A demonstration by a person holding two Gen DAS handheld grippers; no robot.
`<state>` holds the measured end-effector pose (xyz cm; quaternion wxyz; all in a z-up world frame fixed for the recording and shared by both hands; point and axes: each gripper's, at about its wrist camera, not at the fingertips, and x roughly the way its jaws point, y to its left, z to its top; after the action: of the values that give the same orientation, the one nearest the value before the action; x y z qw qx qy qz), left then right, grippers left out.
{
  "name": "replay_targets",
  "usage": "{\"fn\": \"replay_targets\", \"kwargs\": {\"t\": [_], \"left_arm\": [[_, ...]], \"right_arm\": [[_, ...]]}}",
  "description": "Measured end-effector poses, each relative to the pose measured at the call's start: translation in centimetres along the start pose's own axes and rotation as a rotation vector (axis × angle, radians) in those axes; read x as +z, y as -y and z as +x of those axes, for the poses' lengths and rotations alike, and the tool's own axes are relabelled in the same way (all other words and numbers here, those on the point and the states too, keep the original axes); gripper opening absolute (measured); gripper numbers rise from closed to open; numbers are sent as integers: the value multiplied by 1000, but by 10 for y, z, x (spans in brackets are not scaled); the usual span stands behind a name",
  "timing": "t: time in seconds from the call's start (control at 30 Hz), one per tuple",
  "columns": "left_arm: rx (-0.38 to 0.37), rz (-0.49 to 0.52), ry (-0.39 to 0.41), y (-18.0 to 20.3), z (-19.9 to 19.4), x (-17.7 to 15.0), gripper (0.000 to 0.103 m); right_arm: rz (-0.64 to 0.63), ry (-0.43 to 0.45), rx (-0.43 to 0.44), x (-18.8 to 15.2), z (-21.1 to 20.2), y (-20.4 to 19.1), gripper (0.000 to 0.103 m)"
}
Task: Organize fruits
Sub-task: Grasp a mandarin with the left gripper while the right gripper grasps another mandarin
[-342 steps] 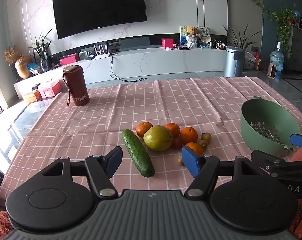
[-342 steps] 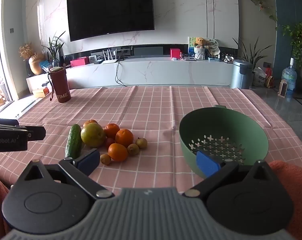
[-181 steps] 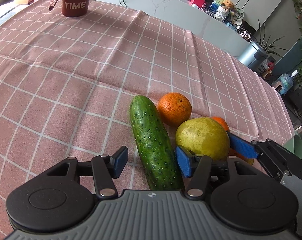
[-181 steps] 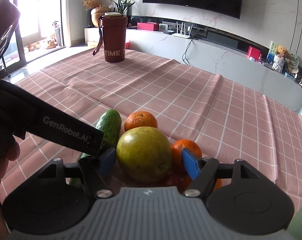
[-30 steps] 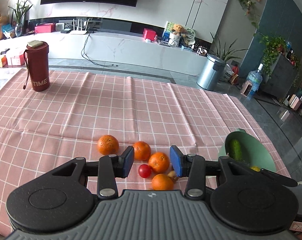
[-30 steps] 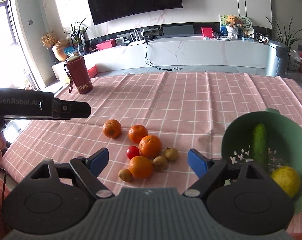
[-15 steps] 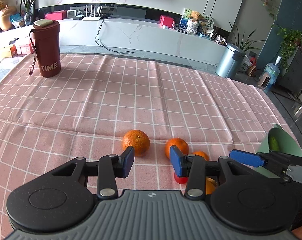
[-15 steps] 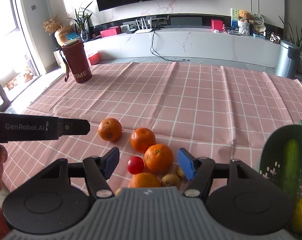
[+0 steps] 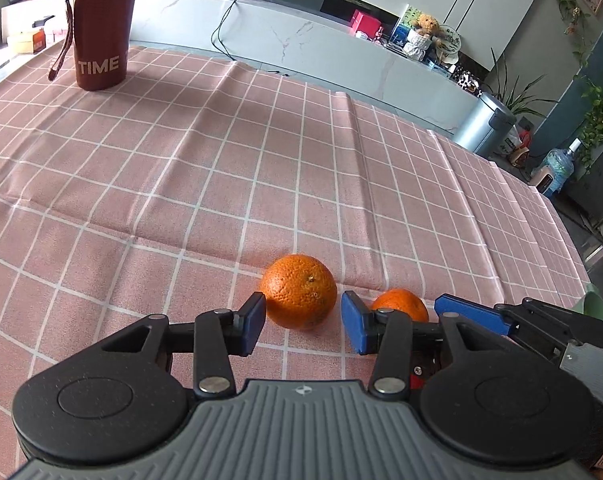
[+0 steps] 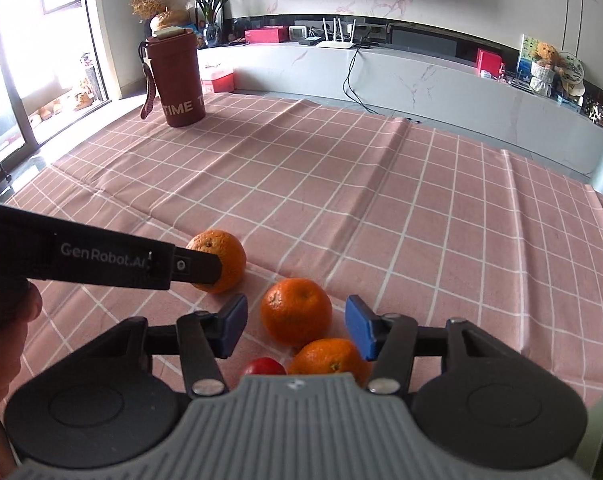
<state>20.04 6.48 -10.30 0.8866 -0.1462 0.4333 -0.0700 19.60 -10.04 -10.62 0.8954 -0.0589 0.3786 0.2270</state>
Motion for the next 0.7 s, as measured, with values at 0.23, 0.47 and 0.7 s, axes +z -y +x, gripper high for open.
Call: {"fn": "replay_targets", "kwargs": {"t": [0.23, 0.47, 0.7], "left_arm": [[18, 27, 0, 4, 10, 1, 56], [35, 69, -9, 9, 16, 0, 57], [27, 67, -6, 7, 16, -1, 52]], "right_arm": [[-3, -24, 16, -1, 16, 2, 48], [-6, -24, 18, -2, 21, 2, 41], [-26, -12, 12, -4, 19, 1, 40]]}}
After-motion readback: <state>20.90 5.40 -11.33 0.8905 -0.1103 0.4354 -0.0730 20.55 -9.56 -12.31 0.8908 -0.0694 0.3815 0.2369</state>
